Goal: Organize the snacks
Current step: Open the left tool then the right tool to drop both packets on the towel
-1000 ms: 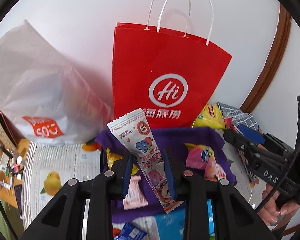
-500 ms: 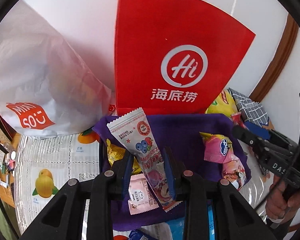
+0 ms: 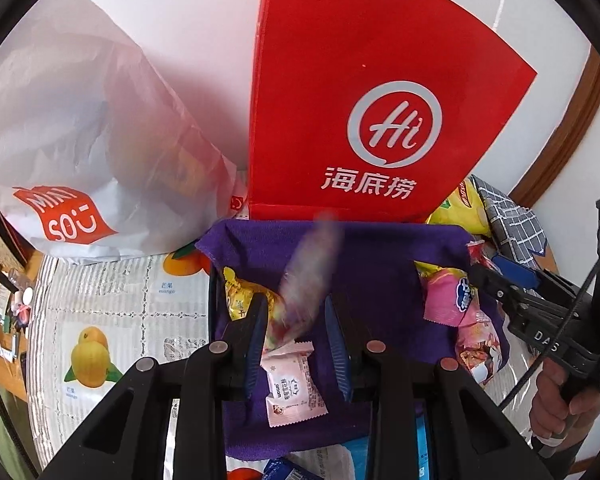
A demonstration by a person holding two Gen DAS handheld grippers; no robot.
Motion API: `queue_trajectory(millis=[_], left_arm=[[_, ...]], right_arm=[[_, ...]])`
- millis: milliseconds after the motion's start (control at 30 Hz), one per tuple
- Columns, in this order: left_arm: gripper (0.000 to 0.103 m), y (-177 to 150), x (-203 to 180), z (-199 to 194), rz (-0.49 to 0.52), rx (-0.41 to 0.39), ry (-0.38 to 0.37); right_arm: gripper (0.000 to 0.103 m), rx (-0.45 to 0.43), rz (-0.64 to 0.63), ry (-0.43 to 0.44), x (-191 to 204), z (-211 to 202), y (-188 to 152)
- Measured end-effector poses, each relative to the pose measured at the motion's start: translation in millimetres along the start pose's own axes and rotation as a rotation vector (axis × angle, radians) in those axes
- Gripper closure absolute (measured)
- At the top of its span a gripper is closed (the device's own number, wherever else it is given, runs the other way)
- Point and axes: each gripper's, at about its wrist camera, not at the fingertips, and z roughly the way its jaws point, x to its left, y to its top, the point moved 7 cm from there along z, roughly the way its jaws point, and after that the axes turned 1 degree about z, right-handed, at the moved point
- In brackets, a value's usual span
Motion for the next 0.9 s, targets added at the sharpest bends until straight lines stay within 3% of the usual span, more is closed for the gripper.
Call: queue_trajectory(millis=[433,900], left_arm=[[0.079,-4,-14,11,0.016,0.042,-0.06],[0.079,-3,-13,11,-0.012,0.052,-0.109]], right_arm=[[0.052,0.054,-0.015,0.008,7,18,-9],[0.05,0.05,-0.077,-0.011,25,27,-13]])
